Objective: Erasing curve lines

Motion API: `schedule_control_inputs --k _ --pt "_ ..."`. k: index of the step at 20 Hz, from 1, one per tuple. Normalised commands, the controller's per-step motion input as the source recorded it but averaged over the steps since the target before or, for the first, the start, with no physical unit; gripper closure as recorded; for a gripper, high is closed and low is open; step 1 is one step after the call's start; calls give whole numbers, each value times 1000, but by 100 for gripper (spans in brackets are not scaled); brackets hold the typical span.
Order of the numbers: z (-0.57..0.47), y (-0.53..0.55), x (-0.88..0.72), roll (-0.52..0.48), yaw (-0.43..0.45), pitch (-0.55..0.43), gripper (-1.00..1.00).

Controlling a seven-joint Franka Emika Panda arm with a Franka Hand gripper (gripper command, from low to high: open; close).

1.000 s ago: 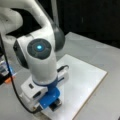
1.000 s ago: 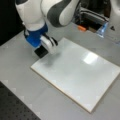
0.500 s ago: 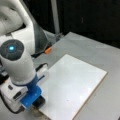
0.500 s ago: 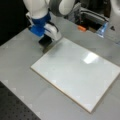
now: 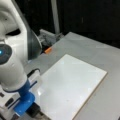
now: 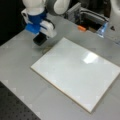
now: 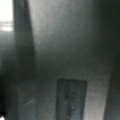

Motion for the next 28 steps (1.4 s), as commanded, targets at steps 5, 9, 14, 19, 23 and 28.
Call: schedule_control_inputs --k 5,9,14,19,23,28 --pt "-199 110 187 -10 92 -95 100" --pt "-231 128 170 62 54 -99 100" --pt "-116 -31 94 109 26 -99 100" --pt "-29 -212 13 133 15 -90 100" --pt "-34 -217 -11 148 12 -84 100" --pt "-77 -115 -4 163 -46 -98 100"
